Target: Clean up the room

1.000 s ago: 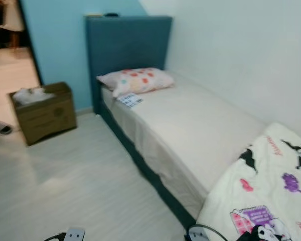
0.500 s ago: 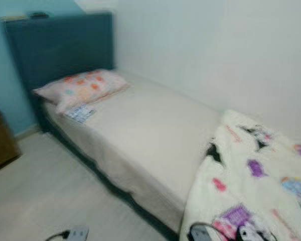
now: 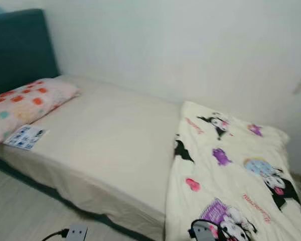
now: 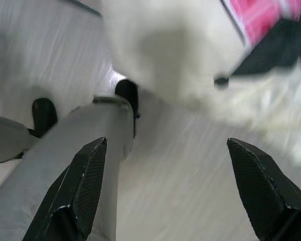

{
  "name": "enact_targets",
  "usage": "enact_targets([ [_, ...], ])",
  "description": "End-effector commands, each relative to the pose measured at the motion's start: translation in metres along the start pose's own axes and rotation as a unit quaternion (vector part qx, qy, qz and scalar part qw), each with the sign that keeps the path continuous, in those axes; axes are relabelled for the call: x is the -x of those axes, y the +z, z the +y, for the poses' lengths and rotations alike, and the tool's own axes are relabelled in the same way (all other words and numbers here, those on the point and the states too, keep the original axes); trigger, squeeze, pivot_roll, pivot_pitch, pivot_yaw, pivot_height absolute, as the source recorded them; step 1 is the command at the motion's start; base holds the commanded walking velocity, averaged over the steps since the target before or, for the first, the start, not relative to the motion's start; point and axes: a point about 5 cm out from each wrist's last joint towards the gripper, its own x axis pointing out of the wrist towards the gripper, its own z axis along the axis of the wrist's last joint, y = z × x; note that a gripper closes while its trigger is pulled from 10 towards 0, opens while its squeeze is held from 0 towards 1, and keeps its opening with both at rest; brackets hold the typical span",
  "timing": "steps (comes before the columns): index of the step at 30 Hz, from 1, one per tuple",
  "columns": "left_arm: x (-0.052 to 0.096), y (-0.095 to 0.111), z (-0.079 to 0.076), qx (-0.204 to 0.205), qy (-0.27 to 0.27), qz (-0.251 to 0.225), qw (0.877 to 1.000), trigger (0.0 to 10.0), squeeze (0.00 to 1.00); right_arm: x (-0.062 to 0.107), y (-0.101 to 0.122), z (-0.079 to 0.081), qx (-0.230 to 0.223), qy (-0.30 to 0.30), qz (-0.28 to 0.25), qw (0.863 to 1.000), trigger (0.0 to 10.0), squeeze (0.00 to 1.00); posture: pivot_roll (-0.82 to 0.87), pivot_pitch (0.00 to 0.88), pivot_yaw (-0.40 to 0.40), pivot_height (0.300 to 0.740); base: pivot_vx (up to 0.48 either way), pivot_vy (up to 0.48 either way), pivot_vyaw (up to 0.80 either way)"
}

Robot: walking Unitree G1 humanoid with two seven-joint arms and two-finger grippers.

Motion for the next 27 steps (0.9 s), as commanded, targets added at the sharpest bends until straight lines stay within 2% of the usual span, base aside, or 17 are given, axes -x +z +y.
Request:
enact_targets([
  [1,0.0,-0.001,-0.001,-0.005,-0.004,0.002,1.0,10.0,0.0,0.0,0.003,-0.003,-0.025,-0.01,-0.002,1.0,10.0,0.0,0.06,0.0,-0.037,0.74,0.0,0.0,-0.46],
  [5,0.0,-0.001,-0.001,-0.003,-0.005,0.0,1.0,10.0,0.0,0.0,0.006,-0.004,-0.031,-0.011,-0.005,0.999,10.0,0.0,0.06,0.0,-0.037,0.74,0.0,0.0,-0.12],
  [7,0.0,0.0,-0.001,-0.003,-0.005,-0.001,1.0,10.0,0.0,0.0,0.007,-0.005,-0.043,-0.011,-0.006,0.999,10.0,0.0,0.06,0.0,-0.036,0.74,0.0,0.0,-0.61],
  [8,0.0,0.001,-0.001,-0.001,-0.006,-0.004,1.0,10.0,0.0,0.0,0.007,-0.008,-0.064,-0.013,-0.006,0.998,10.0,0.0,0.06,0.0,-0.036,0.74,0.0,0.0,-0.66],
  [11,0.0,0.001,-0.001,0.0,-0.006,-0.005,1.0,10.0,0.0,0.0,0.007,-0.009,-0.072,-0.013,-0.005,0.997,10.0,0.0,0.06,0.0,-0.036,0.74,0.0,0.0,-0.66],
  [18,-0.001,0.007,-0.003,0.009,-0.007,-0.017,1.0,10.0,0.0,0.001,0.005,-0.01,-0.075,-0.012,-0.001,0.997,10.0,0.0,0.06,0.0,-0.038,0.74,0.0,0.0,-0.66],
  [27,-0.002,0.03,-0.001,0.05,0.002,-0.062,0.997,10.0,0.0,0.001,0.002,-0.013,-0.071,-0.015,0.005,0.997,10.0,0.0,0.05,0.0,-0.049,0.74,0.0,0.0,-0.65],
])
